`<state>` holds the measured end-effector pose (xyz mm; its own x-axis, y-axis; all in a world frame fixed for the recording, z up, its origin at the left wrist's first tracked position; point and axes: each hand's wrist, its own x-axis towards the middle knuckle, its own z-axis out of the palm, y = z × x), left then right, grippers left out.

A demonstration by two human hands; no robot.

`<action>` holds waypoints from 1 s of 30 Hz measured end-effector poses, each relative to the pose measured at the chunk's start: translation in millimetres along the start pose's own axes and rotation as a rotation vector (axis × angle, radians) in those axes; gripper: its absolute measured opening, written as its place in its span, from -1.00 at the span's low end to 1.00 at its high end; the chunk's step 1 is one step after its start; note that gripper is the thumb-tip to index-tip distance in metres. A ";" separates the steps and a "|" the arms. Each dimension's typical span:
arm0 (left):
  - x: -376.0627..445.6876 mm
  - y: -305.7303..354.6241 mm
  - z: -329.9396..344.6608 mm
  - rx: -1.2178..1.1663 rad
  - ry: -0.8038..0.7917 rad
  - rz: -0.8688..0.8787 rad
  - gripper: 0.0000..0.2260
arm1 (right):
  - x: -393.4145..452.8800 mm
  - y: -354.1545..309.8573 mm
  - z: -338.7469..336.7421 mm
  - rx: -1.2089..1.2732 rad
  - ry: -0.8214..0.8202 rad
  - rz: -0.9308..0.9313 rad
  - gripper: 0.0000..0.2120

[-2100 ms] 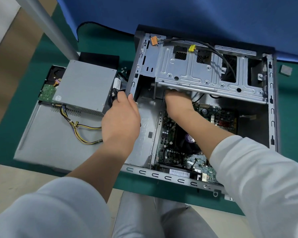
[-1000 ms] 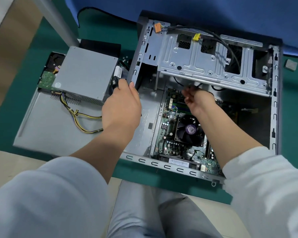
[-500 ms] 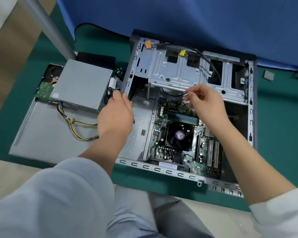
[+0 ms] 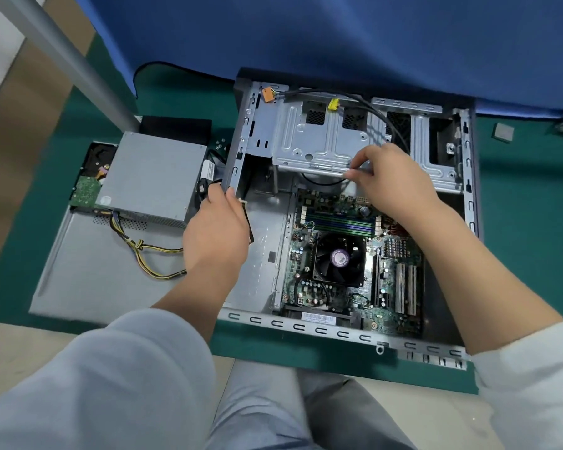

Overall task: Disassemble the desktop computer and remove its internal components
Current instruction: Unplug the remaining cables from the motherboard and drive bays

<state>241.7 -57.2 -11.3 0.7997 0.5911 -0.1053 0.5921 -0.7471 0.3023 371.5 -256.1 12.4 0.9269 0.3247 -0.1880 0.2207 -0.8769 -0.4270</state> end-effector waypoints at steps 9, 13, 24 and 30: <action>0.9 -0.6 1.4 -0.001 0.000 -0.011 -0.69 | 8.8 3.2 -5.5 -0.059 -0.096 -0.003 -0.80; 0.8 -1.1 1.5 0.001 0.005 -0.013 -0.69 | 3.8 7.4 -0.2 -0.150 -0.060 -0.090 -0.78; 1.4 -1.3 4.7 -0.019 0.028 0.007 -0.68 | -58.6 21.0 34.0 0.536 -0.009 -0.071 -0.86; -1.1 4.6 9.3 -0.010 0.026 0.004 -0.69 | -55.2 24.1 76.3 0.776 0.076 0.222 -0.87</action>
<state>244.5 -64.0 -18.6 0.7994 0.5955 -0.0797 0.5874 -0.7467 0.3121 302.5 -268.1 -54.9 0.9486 0.1227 -0.2916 -0.2183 -0.4134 -0.8840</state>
